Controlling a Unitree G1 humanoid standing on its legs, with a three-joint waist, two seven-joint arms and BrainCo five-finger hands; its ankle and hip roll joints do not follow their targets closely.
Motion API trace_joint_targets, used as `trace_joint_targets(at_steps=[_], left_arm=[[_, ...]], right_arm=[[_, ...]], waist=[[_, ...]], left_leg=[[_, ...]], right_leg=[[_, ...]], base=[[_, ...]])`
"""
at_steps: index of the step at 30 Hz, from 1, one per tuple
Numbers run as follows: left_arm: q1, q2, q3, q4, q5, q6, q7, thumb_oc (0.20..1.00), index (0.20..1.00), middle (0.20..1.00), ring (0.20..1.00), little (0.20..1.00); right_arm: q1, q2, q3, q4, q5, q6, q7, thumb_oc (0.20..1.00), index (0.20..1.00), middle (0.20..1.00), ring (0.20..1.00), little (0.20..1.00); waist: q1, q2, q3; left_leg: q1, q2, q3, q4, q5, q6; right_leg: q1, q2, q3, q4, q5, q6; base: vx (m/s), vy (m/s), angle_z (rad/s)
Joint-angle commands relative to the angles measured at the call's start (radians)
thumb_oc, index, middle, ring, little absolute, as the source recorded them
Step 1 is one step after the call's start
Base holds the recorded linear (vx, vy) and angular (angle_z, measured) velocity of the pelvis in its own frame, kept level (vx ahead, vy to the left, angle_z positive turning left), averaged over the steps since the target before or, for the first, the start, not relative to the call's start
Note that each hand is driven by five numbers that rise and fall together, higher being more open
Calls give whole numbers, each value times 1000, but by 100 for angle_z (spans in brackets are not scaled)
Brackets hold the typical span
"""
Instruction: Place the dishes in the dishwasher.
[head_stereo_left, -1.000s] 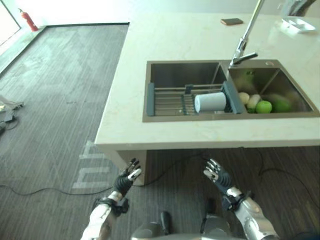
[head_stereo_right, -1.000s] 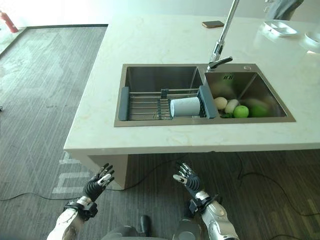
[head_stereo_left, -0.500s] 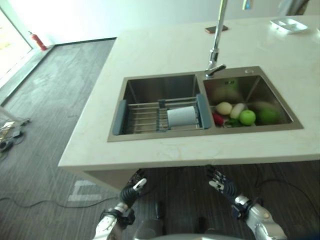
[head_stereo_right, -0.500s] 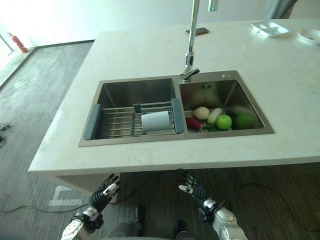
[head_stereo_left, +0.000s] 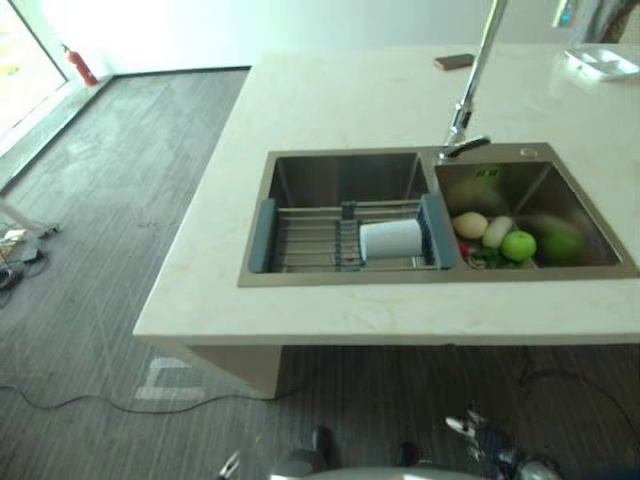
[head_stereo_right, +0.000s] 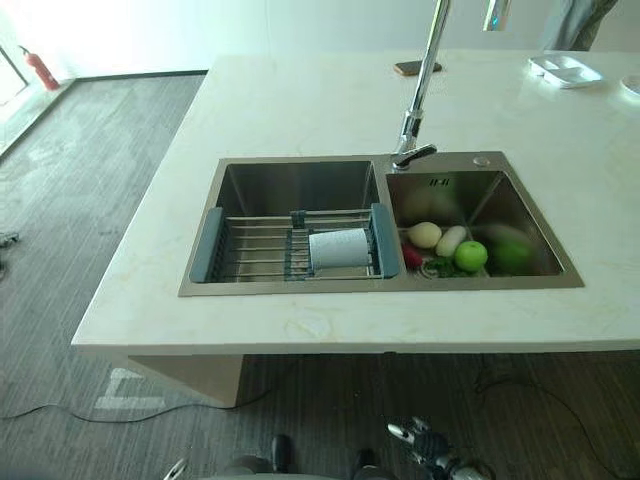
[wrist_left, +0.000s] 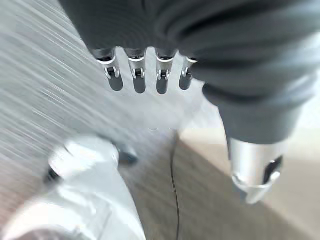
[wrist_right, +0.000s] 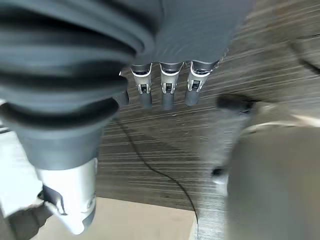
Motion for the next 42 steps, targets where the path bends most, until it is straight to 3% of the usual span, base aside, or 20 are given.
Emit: trace_joint_targets(at_steps=[1,3,4,7,8,9,13,14,17,20,25,28,31,35,38,41,42], left_arm=[[-80,90,-39,-33,126,105,71,1000,1000,1000,1000,1000],[-85,128,-42,-27,241,154,77,1000,1000,1000,1000,1000],[-92,166,-38,-29,233,177,87,1000,1000,1000,1000,1000],[-120,338,7,-41,260,177,130,1000,1000,1000,1000,1000],[-124,389,23,-51,249,153,156,1000,1000,1000,1000,1000],[-137,493,57,-59,240,66,188,1000,1000,1000,1000,1000],[-167,801,221,-222,287,-107,210,1000,1000,1000,1000,1000],[-178,836,241,-288,287,-91,224,1000,1000,1000,1000,1000],[-238,941,283,-547,336,-131,272,1000,1000,1000,1000,1000],[-372,966,219,-822,399,-45,248,1000,1000,1000,1000,1000],[-610,1032,28,-888,428,-103,221,1000,1000,1000,1000,1000],[-891,1075,-208,-922,463,-143,213,1000,1000,1000,1000,1000],[-1107,1052,-415,-939,438,-143,107,1000,1000,1000,1000,1000],[-1226,985,-561,-972,430,-78,5,1000,1000,1000,1000,1000],[-1258,953,-613,-966,411,-36,-34,1000,1000,1000,1000,1000],[-1259,909,-644,-936,292,-22,-131,1000,1000,1000,1000,1000],[-1236,861,-652,-933,288,51,-190,1000,1000,1000,1000,1000]], right_arm=[[-44,-45,-18,24,46,42,-9,1000,1000,1000,1000,1000],[-47,-60,-46,54,91,91,-12,1000,1000,1000,1000,1000],[-52,-76,-72,79,109,134,-1,1000,1000,1000,1000,1000],[-57,-114,-108,125,65,164,41,1000,1000,1000,1000,1000],[-56,-117,-106,132,49,159,46,1000,1000,1000,1000,1000],[-58,-117,-95,142,36,153,54,1000,1000,1000,1000,1000],[-39,-81,-60,114,136,146,40,1000,1000,1000,1000,1000],[-36,-70,-54,106,154,144,33,1000,1000,1000,1000,1000],[-29,-23,-32,72,201,129,19,1000,1000,1000,1000,1000],[-32,15,2,36,223,139,-17,1000,1000,1000,1000,1000],[-30,17,11,66,195,170,-43,1000,1000,1000,1000,1000],[-22,-7,-14,108,192,195,-40,1000,1000,1000,1000,1000],[-14,-18,-40,140,162,203,-22,1000,1000,1000,1000,1000],[-1,-17,-50,160,165,194,-1,1000,1000,1000,1000,1000],[3,-19,-48,163,168,190,8,1000,1000,1000,1000,1000],[9,-25,-44,158,181,189,17,1000,1000,1000,1000,1000],[11,-26,-44,152,188,188,19,1000,1000,1000,1000,1000]], waist=[[-21,8,-2],[-25,17,-3],[-29,28,-4],[-33,54,-12],[-32,58,-13],[-29,64,-16],[-5,66,-25],[0,65,-26],[8,57,-42],[-7,50,-59],[-49,57,-72],[-83,65,-75],[-111,67,-83],[-144,67,-83],[-161,69,-80],[-184,74,-75],[-198,77,-68]], left_leg=[[15,15,24,21,-99,-27],[14,15,25,22,-99,-27],[15,14,26,21,-98,-26],[18,11,31,21,-99,-23],[19,11,30,20,-99,-22],[20,11,27,19,-98,-19],[21,16,17,19,-96,-16],[24,16,14,19,-99,-15],[24,20,12,14,-102,-16],[34,23,26,9,-112,-20],[52,27,62,9,-124,-23],[65,28,87,9,-135,-26],[63,28,107,9,-136,-31],[65,25,126,9,-143,-30],[64,24,135,9,-143,-32],[65,21,150,9,-142,-31],[64,21,161,9,-140,-31]], right_leg=[[-14,-58,-3,58,-79,58],[-18,-57,4,63,-82,57],[-20,-56,10,66,-84,56],[-22,-58,21,67,-87,60],[-20,-59,22,67,-87,61],[-17,-57,24,63,-85,63],[-6,-52,15,56,-79,69],[0,-51,13,55,-82,69],[3,-46,8,49,-83,69],[10,-38,17,37,-87,68],[16,-29,45,24,-83,72],[18,-26,68,17,-76,83],[2,-23,94,14,-63,90],[-11,-17,134,12,-57,94],[-19,-16,152,11,-53,96],[-27,-15,175,9,-47,99],[-36,-18,183,10,-41,102]], base=[[-43,112,-8],[-15,83,-12],[5,126,-17],[0,90,-13],[5,6,-5],[11,-41,-1],[9,-110,3],[-2,-137,16],[10,-106,24],[32,-80,8],[32,-15,-17],[59,-42,-28],[43,-47,-21],[39,-34,-28],[35,-17,-25],[54,-1,-23],[52,16,-12]])
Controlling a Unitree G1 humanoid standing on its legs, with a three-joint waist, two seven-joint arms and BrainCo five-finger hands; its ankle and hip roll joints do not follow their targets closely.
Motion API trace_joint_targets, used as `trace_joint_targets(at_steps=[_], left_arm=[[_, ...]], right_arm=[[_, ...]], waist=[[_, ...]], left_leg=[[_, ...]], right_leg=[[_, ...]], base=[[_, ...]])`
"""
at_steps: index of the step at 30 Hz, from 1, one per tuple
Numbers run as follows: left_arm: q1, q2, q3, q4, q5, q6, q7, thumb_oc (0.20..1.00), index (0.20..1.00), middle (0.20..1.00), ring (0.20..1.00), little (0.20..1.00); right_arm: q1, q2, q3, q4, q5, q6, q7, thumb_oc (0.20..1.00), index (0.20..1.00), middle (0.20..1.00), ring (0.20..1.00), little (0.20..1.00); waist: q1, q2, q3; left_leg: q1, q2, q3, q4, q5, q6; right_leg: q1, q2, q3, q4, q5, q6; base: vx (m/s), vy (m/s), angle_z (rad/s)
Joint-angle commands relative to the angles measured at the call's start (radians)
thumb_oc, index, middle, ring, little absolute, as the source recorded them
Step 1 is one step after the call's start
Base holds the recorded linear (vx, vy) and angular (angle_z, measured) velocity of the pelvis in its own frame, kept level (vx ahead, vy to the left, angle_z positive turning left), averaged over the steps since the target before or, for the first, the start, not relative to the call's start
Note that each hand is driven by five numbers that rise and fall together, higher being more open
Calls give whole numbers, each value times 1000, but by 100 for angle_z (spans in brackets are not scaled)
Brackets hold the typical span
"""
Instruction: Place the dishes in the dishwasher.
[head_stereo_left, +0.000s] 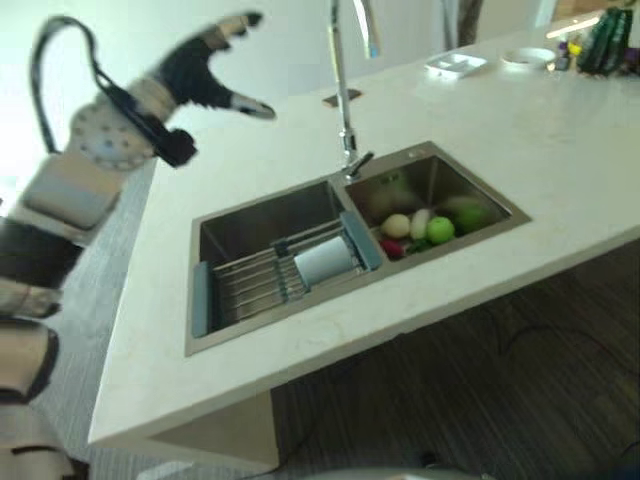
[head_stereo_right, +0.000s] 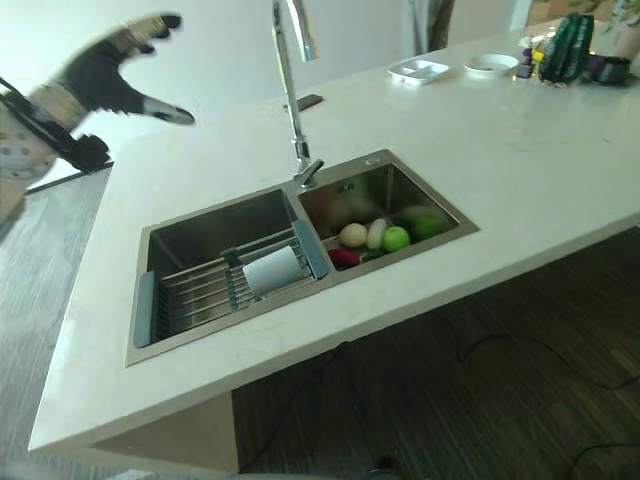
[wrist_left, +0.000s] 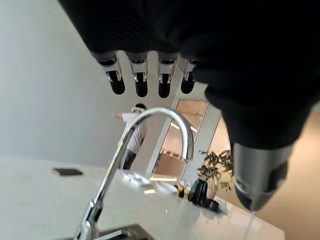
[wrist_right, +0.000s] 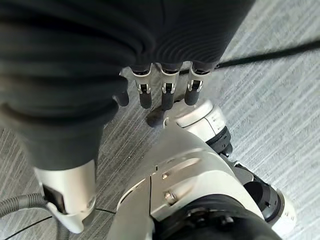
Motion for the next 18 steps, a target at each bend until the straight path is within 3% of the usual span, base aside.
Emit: trace_joint_targets(at_steps=[1,3,7,13,18], left_arm=[[-63,29,73,101,-68,86,-98,1000,1000,1000,1000,1000],[-24,-8,64,134,-33,108,-138,1000,1000,1000,1000,1000],[65,-95,61,192,69,112,-128,1000,1000,1000,1000,1000],[176,-167,82,258,222,59,-88,1000,1000,1000,1000,1000],[226,-215,91,300,256,22,-43,1000,1000,1000,1000,1000]], right_arm=[[-36,-11,-13,29,5,-11,22,1000,1000,1000,1000,1000],[-36,-14,-13,22,11,-12,20,1000,1000,1000,1000,1000],[-27,-24,-11,-7,16,-22,7,1000,1000,1000,1000,1000],[-4,-53,-28,-40,15,-51,0,1000,1000,1000,1000,1000],[7,-83,-47,-51,-5,-66,7,1000,1000,1000,1000,1000]], waist=[[-1,-14,35],[-16,-11,41],[-44,-1,52],[-73,13,73],[-90,17,105]], left_leg=[[47,-3,15,9,-128,-13],[44,-2,28,9,-125,-15],[39,-8,52,9,-122,-15],[32,-22,62,9,-121,-10],[11,-34,55,9,-112,-6]], right_leg=[[18,-44,27,11,-79,94],[7,-47,34,11,-74,97],[-12,-55,47,9,-65,102],[-38,-63,75,9,-56,106],[-70,-70,95,18,-49,107]], base=[[41,29,-13],[28,35,-20],[53,67,-19],[61,75,-14],[35,78,-15]])
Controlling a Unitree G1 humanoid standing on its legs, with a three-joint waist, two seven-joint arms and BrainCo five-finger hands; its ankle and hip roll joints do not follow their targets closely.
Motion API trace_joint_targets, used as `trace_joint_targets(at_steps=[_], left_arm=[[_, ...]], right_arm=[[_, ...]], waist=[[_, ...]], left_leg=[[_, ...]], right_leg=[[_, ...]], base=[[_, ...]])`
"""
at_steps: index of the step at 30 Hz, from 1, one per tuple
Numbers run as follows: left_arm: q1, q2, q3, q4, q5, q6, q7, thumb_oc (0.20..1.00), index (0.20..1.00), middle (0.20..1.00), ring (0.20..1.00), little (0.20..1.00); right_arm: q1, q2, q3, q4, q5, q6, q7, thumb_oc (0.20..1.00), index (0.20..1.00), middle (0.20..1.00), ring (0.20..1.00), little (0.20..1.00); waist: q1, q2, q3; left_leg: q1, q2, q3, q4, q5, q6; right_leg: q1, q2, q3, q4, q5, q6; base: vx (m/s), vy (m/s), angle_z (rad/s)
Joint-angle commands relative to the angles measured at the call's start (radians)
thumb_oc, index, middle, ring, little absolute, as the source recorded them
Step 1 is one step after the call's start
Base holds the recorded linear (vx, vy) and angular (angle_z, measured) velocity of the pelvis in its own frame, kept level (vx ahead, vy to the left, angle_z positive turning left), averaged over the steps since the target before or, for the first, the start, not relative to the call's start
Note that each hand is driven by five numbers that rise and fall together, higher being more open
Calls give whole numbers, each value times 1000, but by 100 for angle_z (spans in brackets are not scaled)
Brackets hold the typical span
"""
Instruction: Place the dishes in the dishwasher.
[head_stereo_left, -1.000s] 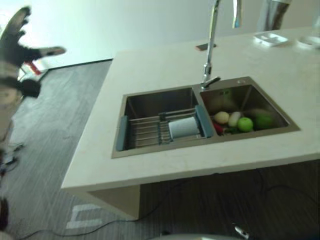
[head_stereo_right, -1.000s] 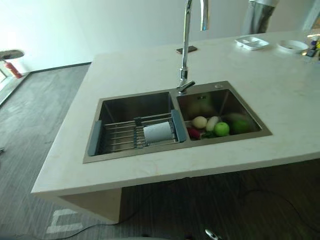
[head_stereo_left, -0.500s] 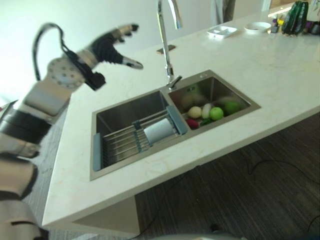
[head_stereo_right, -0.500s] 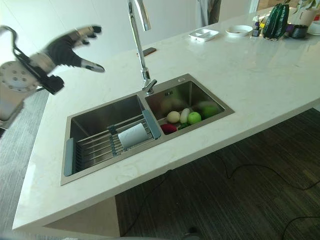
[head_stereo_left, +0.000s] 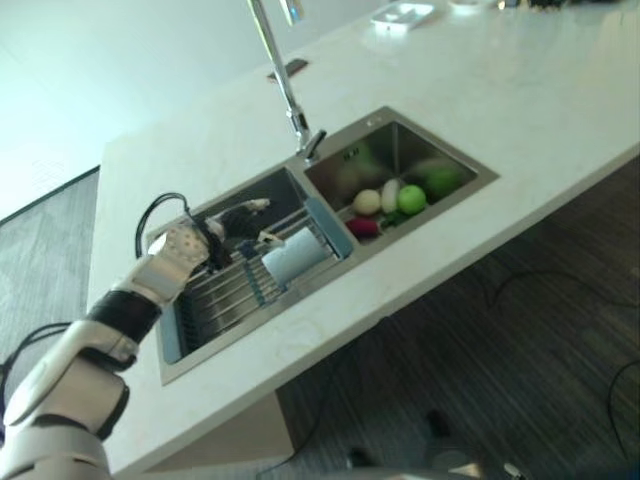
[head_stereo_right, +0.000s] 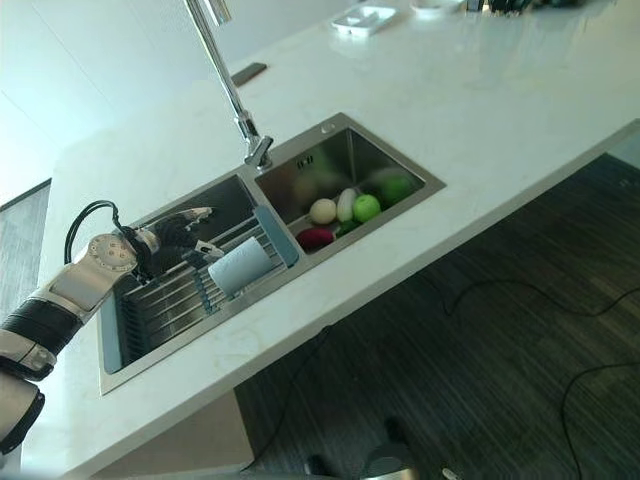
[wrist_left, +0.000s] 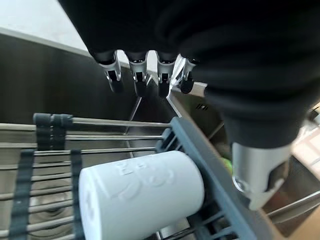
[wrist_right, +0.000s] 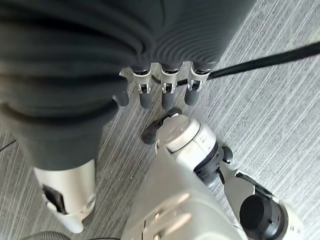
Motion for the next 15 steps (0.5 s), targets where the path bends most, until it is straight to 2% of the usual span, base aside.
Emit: trace_joint_targets(at_steps=[1,7,11,15], left_arm=[[-100,19,87,60,48,-68,62,1000,1000,1000,1000,1000],[-105,-2,86,29,53,-48,113,1000,1000,1000,1000,1000],[-109,-13,105,37,50,-48,188,1000,1000,1000,1000,1000],[-124,-10,106,55,57,-42,175,1000,1000,1000,1000,1000]], right_arm=[[-16,-11,-8,16,-18,-24,13,1000,1000,1000,1000,1000],[-19,-20,-4,-7,-4,-45,35,1000,1000,1000,1000,1000],[-28,-20,8,-62,16,-53,32,1000,1000,1000,1000,1000],[-38,-20,16,-101,22,-42,9,1000,1000,1000,1000,1000]], waist=[[-28,-39,11],[-31,-42,37],[-34,-47,64],[-36,-54,86]], left_leg=[[25,-20,-46,9,-100,-21],[4,-31,-59,9,-94,-15],[-18,-36,-66,12,-89,-12],[-41,-38,-66,18,-84,-12]], right_leg=[[-2,-60,-2,20,-71,93],[-28,-63,8,31,-67,91],[-55,-65,17,45,-66,90],[-81,-67,21,56,-61,91]], base=[[4,50,-2],[-4,34,-4],[-36,28,-3],[-55,18,-4]])
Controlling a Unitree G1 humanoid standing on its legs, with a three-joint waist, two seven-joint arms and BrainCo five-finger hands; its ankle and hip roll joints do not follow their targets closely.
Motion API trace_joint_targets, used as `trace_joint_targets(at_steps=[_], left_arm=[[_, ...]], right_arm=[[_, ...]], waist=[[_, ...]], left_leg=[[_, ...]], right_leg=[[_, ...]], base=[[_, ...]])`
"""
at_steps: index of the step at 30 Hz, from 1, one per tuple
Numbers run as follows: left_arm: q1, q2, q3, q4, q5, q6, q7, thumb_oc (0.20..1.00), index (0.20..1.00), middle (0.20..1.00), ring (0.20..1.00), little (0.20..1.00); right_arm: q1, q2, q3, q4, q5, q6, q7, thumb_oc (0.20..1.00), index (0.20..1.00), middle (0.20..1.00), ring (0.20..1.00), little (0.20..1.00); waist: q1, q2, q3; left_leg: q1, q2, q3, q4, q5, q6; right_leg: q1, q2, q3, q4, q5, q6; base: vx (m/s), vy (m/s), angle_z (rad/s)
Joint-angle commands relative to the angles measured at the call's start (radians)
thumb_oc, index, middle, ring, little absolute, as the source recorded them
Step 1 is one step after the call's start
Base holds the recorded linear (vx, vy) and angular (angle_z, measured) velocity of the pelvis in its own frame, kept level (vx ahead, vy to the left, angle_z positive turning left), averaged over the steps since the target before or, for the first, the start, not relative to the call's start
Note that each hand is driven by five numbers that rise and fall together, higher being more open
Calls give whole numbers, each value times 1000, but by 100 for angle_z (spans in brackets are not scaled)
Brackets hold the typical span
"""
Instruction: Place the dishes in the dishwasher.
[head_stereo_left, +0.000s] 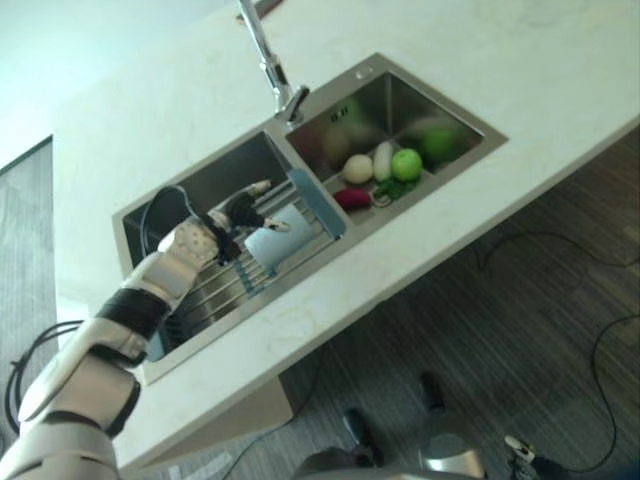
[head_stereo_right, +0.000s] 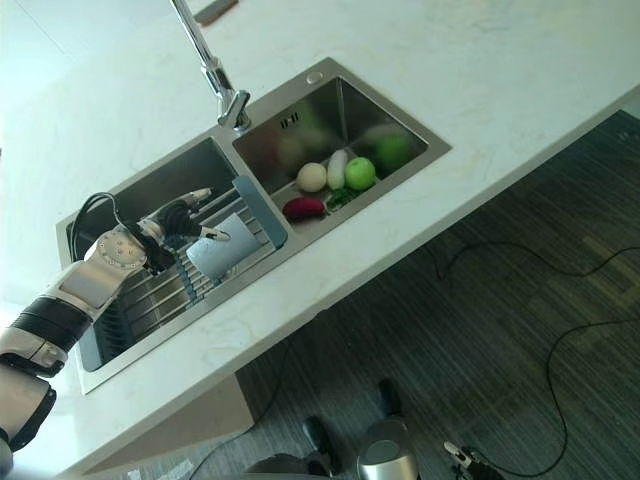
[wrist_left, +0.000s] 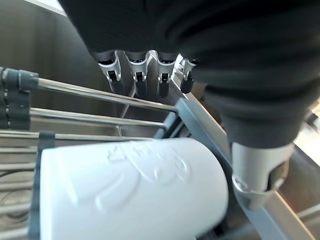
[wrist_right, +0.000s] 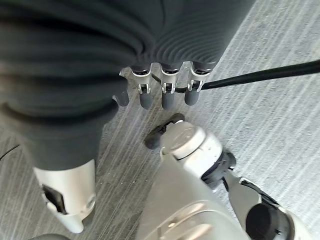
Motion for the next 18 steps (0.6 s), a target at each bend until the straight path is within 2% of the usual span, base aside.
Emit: trace_joint_targets(at_steps=[1,9,14,18], left_arm=[[-110,30,55,62,53,-5,14,1000,1000,1000,1000,1000],[-125,41,10,50,61,57,-61,1000,1000,1000,1000,1000],[-138,49,3,31,43,70,-52,1000,1000,1000,1000,1000],[-117,69,15,-3,36,88,-84,1000,1000,1000,1000,1000]], right_arm=[[-13,-4,22,-15,24,6,-17,1000,1000,1000,1000,1000],[-38,-10,12,-28,32,22,-46,1000,1000,1000,1000,1000],[-53,-8,18,-50,53,14,-41,1000,1000,1000,1000,1000],[-49,1,20,-74,67,13,-50,1000,1000,1000,1000,1000]], waist=[[-22,-40,-18],[-15,-40,21],[-9,-39,35],[-1,-33,34]], left_leg=[[-2,-27,-70,14,-81,-14],[-37,-32,-83,24,-73,-12],[-56,-36,-87,34,-73,-10],[-56,-40,-94,43,-77,-9]], right_leg=[[-38,-59,9,54,-84,90],[-70,-65,1,70,-77,91],[-83,-70,-7,75,-75,89],[-78,-74,-18,78,-78,90]], base=[[-85,17,-9],[-56,3,-3],[-61,3,1],[-9,-1,1]])
